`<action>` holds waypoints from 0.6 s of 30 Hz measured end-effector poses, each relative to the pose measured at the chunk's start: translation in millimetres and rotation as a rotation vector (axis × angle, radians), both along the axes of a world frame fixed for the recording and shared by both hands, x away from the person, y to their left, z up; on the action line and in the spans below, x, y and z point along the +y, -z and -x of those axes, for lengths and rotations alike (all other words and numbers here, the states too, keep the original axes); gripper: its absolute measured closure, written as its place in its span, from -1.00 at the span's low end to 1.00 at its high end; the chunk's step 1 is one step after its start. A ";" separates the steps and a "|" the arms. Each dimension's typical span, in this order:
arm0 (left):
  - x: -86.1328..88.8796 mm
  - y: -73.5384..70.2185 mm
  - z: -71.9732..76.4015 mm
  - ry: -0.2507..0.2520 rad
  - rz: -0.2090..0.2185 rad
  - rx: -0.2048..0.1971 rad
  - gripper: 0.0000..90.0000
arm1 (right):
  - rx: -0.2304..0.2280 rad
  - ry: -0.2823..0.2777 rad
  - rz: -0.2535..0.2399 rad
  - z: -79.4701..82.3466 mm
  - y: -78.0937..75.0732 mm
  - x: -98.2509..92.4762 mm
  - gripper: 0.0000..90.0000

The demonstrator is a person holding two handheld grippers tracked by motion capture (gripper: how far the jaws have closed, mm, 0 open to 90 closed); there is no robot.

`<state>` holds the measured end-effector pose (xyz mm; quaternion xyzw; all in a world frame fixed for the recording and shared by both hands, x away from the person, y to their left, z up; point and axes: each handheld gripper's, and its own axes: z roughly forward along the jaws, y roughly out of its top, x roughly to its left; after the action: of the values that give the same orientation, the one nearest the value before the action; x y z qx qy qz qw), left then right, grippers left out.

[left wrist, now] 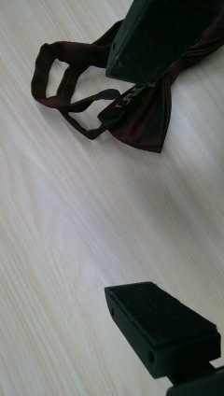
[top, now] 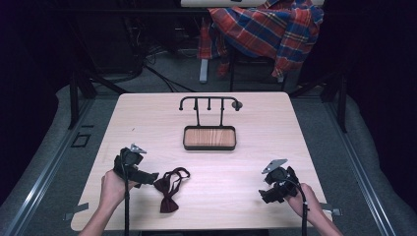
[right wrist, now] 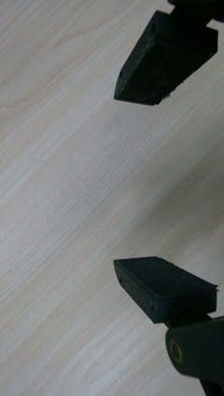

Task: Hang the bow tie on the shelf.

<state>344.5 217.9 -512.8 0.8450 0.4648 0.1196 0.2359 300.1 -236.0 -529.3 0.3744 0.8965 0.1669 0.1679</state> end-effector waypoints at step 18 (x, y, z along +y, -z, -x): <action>-7.1 -1.0 -2.0 0.031 0.010 0.003 -1.00 | 0.002 -0.006 -0.006 0.4 1.1 2.8 -0.66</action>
<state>346.5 210.9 -511.8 0.8511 0.4524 0.1123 0.2414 299.8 -233.1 -530.3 0.3725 0.8973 0.1696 0.1654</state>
